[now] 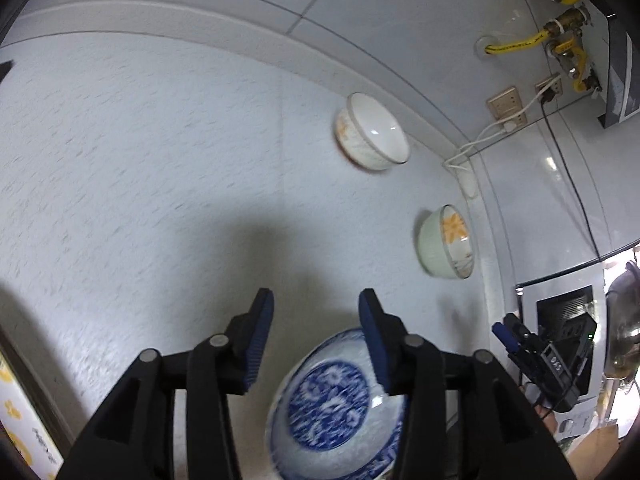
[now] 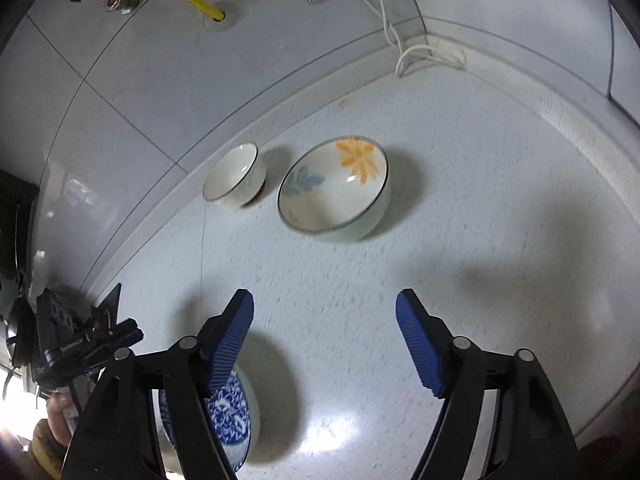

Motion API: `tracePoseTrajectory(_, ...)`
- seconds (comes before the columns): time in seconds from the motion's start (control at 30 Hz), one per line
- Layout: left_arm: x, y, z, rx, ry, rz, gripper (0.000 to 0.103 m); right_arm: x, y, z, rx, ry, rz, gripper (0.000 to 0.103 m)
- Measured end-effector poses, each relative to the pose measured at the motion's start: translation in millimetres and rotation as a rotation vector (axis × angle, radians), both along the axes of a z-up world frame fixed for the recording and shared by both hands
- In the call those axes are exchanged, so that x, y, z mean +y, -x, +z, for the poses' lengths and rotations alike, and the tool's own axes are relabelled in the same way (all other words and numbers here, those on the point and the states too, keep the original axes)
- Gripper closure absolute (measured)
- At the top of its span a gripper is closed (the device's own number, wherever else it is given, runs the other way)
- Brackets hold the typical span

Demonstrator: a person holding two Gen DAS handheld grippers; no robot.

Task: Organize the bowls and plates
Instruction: 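Lower the blue-and-white bowl onto the counter and open both grippers, then move both grippers to the orange-flower bowl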

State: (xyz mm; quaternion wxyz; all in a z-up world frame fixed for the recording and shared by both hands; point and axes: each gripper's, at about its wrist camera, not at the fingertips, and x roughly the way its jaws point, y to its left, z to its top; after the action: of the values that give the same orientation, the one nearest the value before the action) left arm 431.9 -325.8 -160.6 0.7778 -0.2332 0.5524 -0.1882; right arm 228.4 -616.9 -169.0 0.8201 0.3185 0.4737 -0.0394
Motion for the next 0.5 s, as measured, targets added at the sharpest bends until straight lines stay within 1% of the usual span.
tracePoseTrajectory(0.03, -5.7, -6.5, 2.2, -0.003, 0.008, -0.011, 0.052, -5.8, -5.9, -0.2, 0.0, 0.006, 0.005, 0.031)
tracePoseTrajectory(0.1, -27.5, -24.9, 7.3, -0.009, 0.018, -0.063, 0.047, -12.9, -19.7, -2.8, 0.006, 0.009, 0.005, 0.029)
tracePoseTrajectory(0.23, -77.9, -51.6, 14.7, 0.002, 0.059, -0.171, 0.043, -29.7, -46.4, -12.9, 0.023, 0.012, 0.011, 0.024)
tracePoseTrajectory(0.3, -101.2, -60.5, 13.2, 0.022, 0.082, -0.205, 0.04, -38.1, -56.6, -20.5, 0.034, -0.004, 0.022, 0.022)
tracePoseTrajectory(0.4, -141.7, -73.6, 5.8, 0.051, 0.084, -0.264, 0.039, -47.2, -70.0, -32.0, 0.058, -0.031, 0.023, 0.021)
tracePoseTrajectory(0.5, -179.4, -88.0, -8.1, 0.077, 0.067, -0.295, 0.039, -53.9, -84.6, -42.7, 0.072, -0.04, 0.032, 0.021)
